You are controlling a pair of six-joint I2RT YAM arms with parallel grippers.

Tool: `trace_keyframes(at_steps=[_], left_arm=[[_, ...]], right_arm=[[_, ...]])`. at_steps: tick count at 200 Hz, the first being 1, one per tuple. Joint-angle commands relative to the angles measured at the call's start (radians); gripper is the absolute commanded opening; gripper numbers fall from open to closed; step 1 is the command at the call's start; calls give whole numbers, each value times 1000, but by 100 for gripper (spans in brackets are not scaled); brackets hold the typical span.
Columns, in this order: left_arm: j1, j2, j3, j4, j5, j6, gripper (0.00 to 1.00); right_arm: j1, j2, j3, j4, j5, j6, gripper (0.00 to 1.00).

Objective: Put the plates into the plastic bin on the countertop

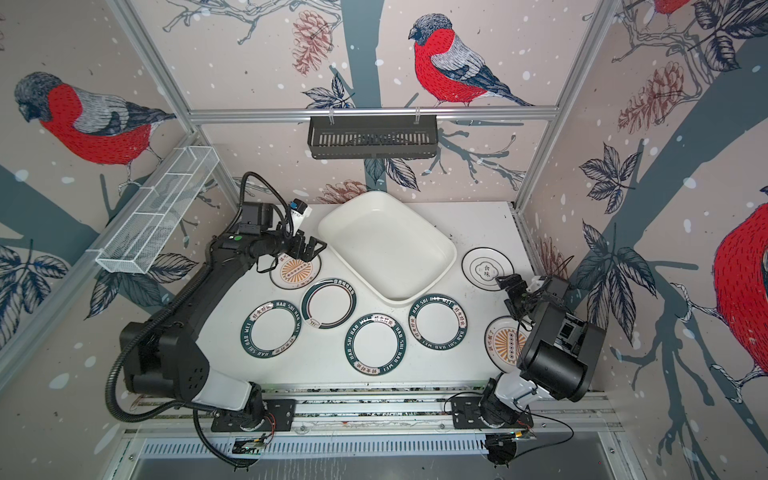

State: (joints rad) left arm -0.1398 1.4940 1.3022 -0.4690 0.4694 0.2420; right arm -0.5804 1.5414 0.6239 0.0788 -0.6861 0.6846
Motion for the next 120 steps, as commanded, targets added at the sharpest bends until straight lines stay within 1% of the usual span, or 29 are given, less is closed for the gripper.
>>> trace_keyframes(at_steps=[1,32,41,65,120], left_arm=[[-1,-9,2,-7,10,19,98],[-1,-9,-6,0,11,17,98],[-1,-9,-10,2,11,16,98],[-2,-7,-15,10,11,10,98],[-3,-8,-19,12,13,10,98]], right_arm=[[-2,36,16,68,2,33,83],[-9,102,40,83,5,33,77],[-12,115,39,100,2,42,74],[-12,141,35,144,8,62,70],[-11,203,37,200,-1,84,53]])
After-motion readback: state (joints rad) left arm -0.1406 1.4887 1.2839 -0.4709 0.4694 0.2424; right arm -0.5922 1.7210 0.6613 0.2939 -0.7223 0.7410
